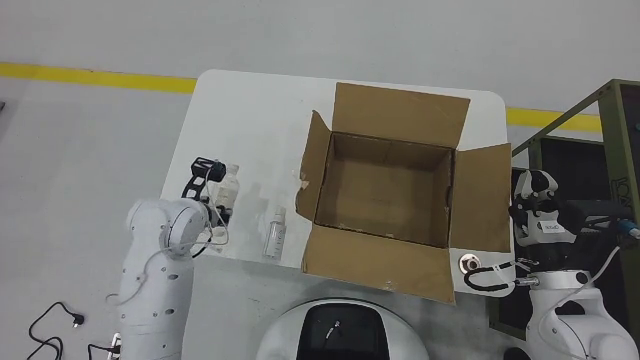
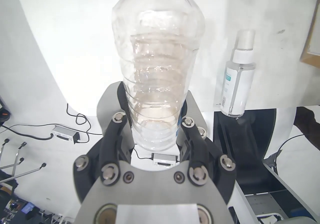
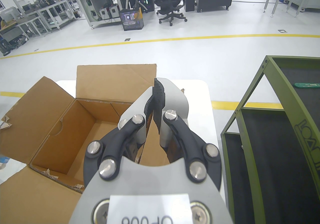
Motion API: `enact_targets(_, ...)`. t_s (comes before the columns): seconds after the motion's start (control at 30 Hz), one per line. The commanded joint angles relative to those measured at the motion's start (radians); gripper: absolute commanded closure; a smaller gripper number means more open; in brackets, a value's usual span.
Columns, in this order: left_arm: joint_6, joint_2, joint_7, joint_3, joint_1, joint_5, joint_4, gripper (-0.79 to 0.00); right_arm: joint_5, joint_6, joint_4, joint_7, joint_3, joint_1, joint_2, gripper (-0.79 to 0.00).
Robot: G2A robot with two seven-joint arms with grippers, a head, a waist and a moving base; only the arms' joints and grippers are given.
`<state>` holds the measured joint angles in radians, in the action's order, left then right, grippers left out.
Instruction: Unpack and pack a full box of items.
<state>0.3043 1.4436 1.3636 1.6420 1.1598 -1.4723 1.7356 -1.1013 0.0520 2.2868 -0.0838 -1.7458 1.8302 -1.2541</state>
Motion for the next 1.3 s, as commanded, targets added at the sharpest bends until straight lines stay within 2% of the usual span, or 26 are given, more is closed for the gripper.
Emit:
enact_targets(0.0, -0.009, -0.004, 0.008, 0.019, 0.015, 0.015, 0.082, 0.000, 0.000, 0.000, 0.000, 0.000, 0.000, 0.000, 0.000, 0.000)
enact_targets(0.3, -0.036, -0.017, 0.050, 0.068, 0.009, 0.162, 0.342, 0.000, 0.023, 0.028, -0.006, 0.011, -0.057, -0.021, -0.003, 0.000)
enact_targets(0.5, -0.013, -0.026, 0.114, 0.001, -0.036, 0.196, 0.379, 0.000, 0.051, 0.040, -0.015, -0.015, -0.159, -0.027, -0.003, 0.000)
enact_targets(0.63, -0.021, -0.031, 0.142, -0.034, -0.053, 0.235, 0.403, 0.000, 0.183, 0.046, -0.021, -0.109, -0.212, -0.002, -0.006, -0.015)
enact_targets(0.67, -0.016, -0.033, 0.148, -0.046, -0.052, 0.239, 0.409, 0.000, 0.224, 0.039, -0.015, -0.153, -0.229, 0.009, -0.006, -0.154)
enact_targets(0.73, -0.017, -0.033, 0.151, -0.048, -0.052, 0.239, 0.410, 0.000, 0.257, 0.015, -0.002, -0.219, -0.267, 0.033, -0.005, -0.268)
enact_targets(0.77, -0.017, -0.033, 0.151, -0.048, -0.052, 0.239, 0.410, 0.000, 0.276, -0.001, 0.000, -0.258, -0.278, 0.047, -0.004, -0.379)
enact_targets(0.83, -0.017, -0.033, 0.151, -0.048, -0.052, 0.239, 0.410, 0.000, 0.323, -0.025, 0.005, -0.305, -0.296, 0.065, -0.004, -0.785)
enact_targets(1.0, -0.017, -0.033, 0.151, -0.048, -0.052, 0.239, 0.410, 0.000, 0.434, -0.077, -0.012, -0.374, -0.296, 0.101, -0.006, -0.785)
enact_targets(1.1, -0.017, -0.033, 0.151, -0.048, -0.052, 0.239, 0.410, 0.000, 0.486, -0.079, -0.025, -0.371, -0.274, 0.109, -0.009, -0.785)
enact_targets(1.27, -0.017, -0.033, 0.151, -0.048, -0.052, 0.239, 0.410, 0.000, 0.455, -0.092, -0.049, -0.387, -0.218, 0.105, -0.008, -0.785)
